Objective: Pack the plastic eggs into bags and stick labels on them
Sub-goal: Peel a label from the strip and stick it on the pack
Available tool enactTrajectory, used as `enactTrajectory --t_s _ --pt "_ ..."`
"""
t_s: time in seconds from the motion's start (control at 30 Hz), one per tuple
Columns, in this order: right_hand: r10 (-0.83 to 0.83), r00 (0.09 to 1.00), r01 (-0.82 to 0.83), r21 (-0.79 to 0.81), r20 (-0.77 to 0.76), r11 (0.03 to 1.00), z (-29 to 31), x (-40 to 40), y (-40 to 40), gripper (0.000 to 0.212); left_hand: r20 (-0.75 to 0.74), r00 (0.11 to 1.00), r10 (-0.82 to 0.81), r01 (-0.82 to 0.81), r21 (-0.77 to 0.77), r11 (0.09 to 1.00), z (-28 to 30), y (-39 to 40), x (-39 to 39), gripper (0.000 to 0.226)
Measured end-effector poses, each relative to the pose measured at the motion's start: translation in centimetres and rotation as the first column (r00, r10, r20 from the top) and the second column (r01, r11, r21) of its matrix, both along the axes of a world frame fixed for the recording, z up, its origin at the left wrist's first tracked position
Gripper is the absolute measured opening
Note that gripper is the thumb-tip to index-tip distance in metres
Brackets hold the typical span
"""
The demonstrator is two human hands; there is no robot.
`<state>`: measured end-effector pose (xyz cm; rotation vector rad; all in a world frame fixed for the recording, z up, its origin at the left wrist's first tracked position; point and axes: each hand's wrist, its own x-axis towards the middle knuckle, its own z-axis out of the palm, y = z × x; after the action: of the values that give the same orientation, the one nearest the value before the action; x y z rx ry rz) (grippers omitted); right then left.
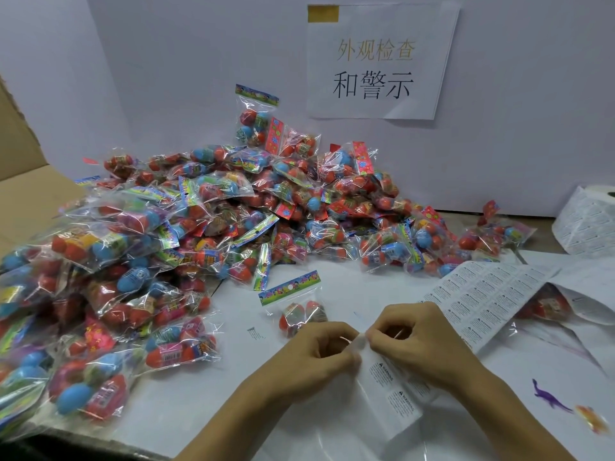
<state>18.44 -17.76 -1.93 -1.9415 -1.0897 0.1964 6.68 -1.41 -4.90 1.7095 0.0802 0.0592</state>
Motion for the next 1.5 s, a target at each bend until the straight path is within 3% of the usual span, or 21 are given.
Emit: enactTrajectory --t_s 0.23,0.43,0.53,0.67,0.87,0.97,1.13,1.2,1.33,1.43,1.5 --pt "-0.099 0.995 0.099 0.037 -0.020 0.994 0.0 0.2 0.0 0.025 -0.022 0.999 0.032 -0.031 0.057 0.998 -0.1 0.2 0.0 0.022" --pt "-0.238 0.904 0.336 0.245 -0.356 0.909 0.4 1.2 -0.3 0.024 0.100 0.994 0.038 -0.055 0.169 0.984 -0.1 0.1 -0.3 0.046" --pt "-0.232 0.919 0.287 0.138 -0.319 0.948 0.3 1.2 -0.2 0.025 0.071 0.997 0.026 -0.040 0.199 0.979 0.1 0.1 -0.2 0.038" --pt "-0.237 0.958 0.234 -0.036 -0.164 0.972 0.0 1.0 -0.1 0.029 0.159 0.987 0.014 -0.066 0.325 0.943 -0.2 0.2 -0.2 0.025" --pt "-0.185 0.974 0.153 -0.216 -0.134 0.964 0.4 1.4 -0.5 0.029 0.109 0.993 -0.044 -0.015 0.493 0.870 -0.5 0.2 -0.2 0.043" --pt "-0.204 0.966 0.162 -0.244 -0.159 0.956 0.2 1.5 -0.3 0.034 0.063 0.992 -0.109 0.066 0.476 0.877 -0.3 0.0 -0.2 0.050" --pt "-0.213 0.944 0.161 -0.210 -0.253 0.964 -0.1 1.5 -0.1 0.038 0.083 0.978 -0.190 0.106 0.588 0.802 -0.2 -0.4 0.0 0.021" --pt "-0.208 0.944 0.170 -0.163 -0.257 0.972 0.0 1.7 -0.3 0.040 0.122 0.978 -0.167 0.077 0.536 0.841 -0.1 -0.3 0.1 0.009" --pt "-0.119 0.959 0.099 -0.086 -0.259 0.991 0.5 1.6 -0.5 0.035 0.110 0.994 0.004 -0.033 0.257 0.966 -0.1 -0.1 0.0 0.024" --pt "-0.027 0.978 0.000 -0.130 -0.208 0.991 0.7 0.7 -0.5 0.037 0.113 0.993 0.013 -0.037 0.213 0.976 -0.6 -0.2 -0.1 0.008" --pt "-0.002 0.983 -0.023 -0.137 -0.181 0.990 0.8 0.6 -0.5 0.039 0.141 0.990 0.004 -0.037 0.233 0.972 -0.5 -0.2 -0.2 0.020"
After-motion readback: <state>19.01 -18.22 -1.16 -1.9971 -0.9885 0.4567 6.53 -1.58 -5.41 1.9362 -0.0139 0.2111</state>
